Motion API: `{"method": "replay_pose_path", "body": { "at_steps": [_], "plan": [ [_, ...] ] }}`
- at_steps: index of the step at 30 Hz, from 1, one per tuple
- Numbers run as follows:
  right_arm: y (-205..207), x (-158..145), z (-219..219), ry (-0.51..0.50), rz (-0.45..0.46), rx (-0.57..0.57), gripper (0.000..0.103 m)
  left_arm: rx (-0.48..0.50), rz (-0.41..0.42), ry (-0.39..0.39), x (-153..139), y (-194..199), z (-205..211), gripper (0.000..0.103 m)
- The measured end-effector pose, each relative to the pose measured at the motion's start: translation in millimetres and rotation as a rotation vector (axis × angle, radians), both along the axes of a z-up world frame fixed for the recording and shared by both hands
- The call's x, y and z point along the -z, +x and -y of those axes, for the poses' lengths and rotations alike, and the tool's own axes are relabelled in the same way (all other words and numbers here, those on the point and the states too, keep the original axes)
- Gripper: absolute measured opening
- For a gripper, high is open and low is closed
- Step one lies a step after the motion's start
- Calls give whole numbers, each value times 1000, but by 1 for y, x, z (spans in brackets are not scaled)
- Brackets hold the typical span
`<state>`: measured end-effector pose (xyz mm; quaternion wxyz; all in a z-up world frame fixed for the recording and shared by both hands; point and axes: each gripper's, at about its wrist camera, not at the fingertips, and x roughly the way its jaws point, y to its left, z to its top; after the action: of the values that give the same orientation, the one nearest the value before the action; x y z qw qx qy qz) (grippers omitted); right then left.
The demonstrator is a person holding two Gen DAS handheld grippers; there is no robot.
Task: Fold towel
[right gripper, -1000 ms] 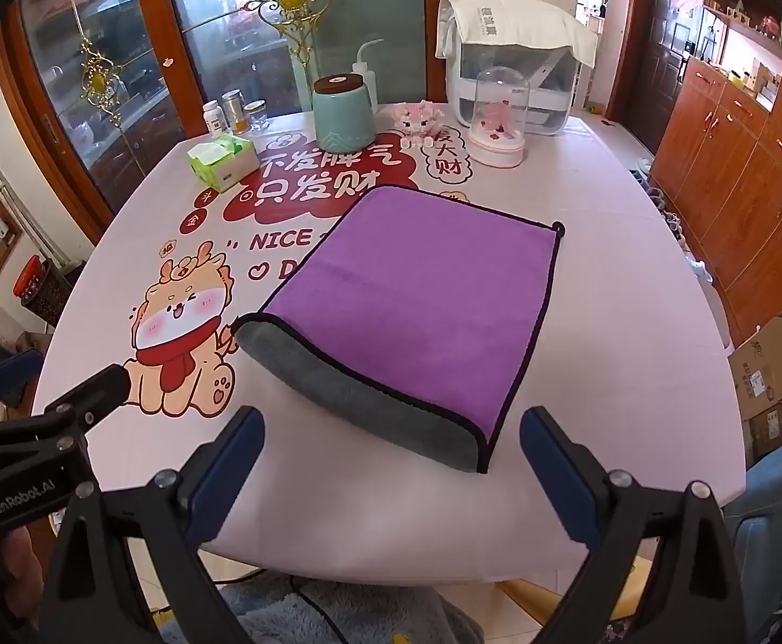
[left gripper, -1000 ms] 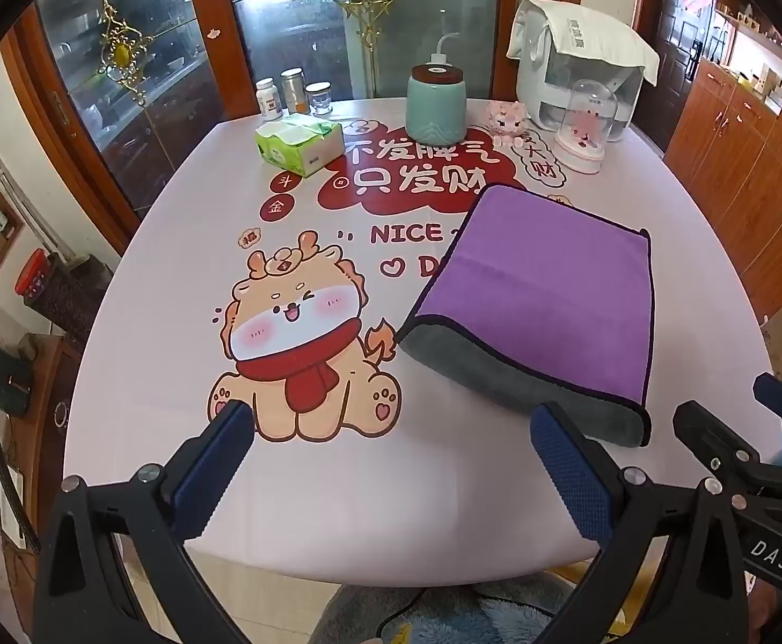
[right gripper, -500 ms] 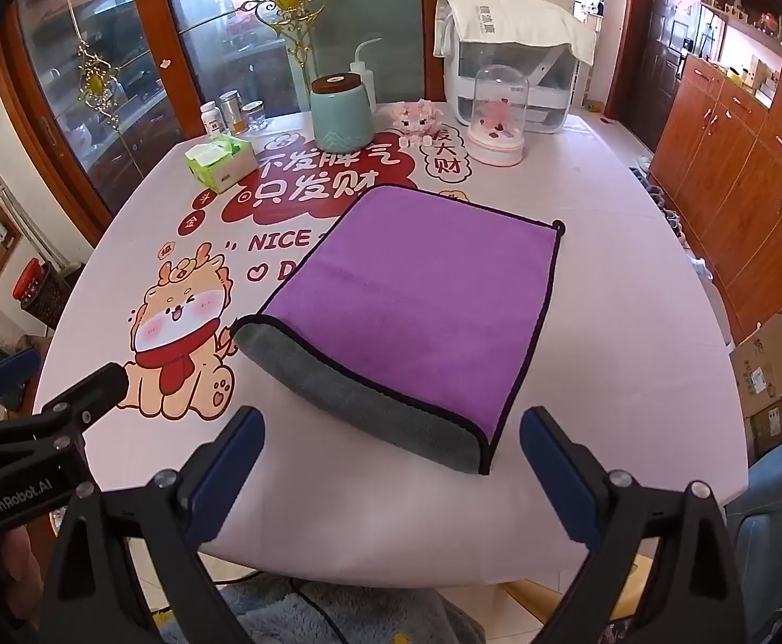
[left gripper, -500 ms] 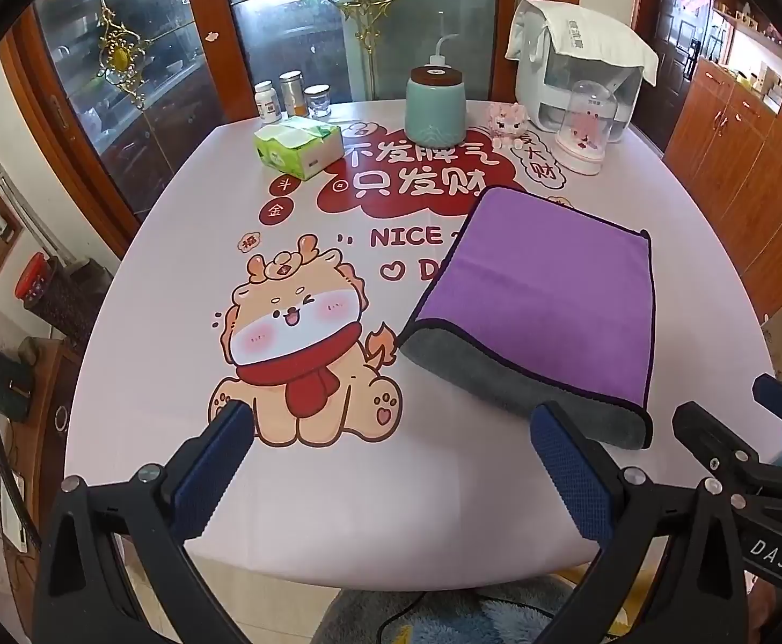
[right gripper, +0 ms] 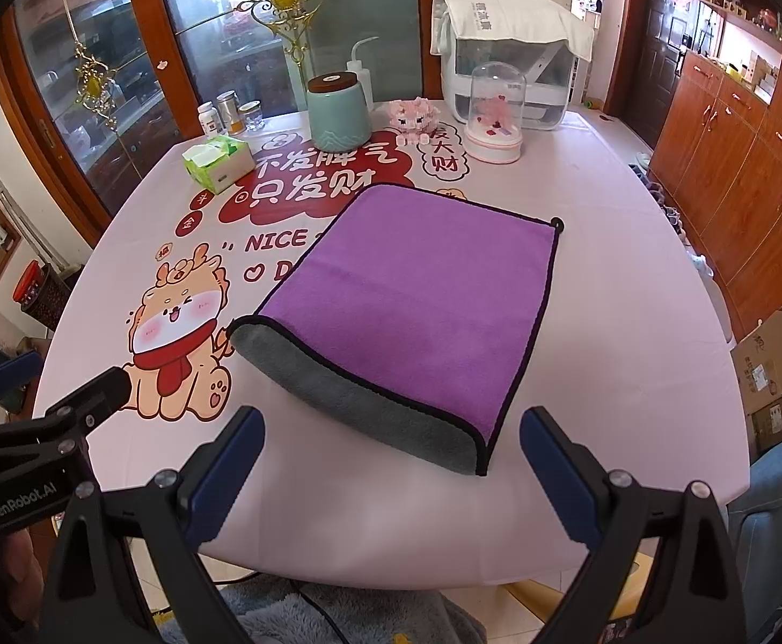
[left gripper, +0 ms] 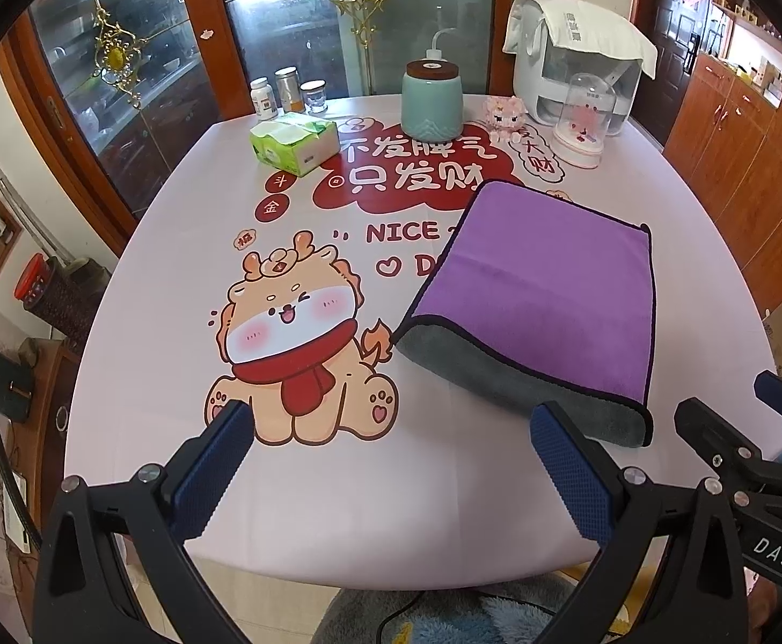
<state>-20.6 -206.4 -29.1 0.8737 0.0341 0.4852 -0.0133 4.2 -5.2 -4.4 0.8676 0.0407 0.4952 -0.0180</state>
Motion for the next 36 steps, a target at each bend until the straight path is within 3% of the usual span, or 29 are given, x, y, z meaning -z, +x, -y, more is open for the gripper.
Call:
{"method": "replay_pose_path", "body": {
  "at_steps": [36],
  "plan": [
    [-2, -2, 4, 3, 3, -8, 97, -1, -6, 4, -7, 2, 7, 102]
  ]
}}
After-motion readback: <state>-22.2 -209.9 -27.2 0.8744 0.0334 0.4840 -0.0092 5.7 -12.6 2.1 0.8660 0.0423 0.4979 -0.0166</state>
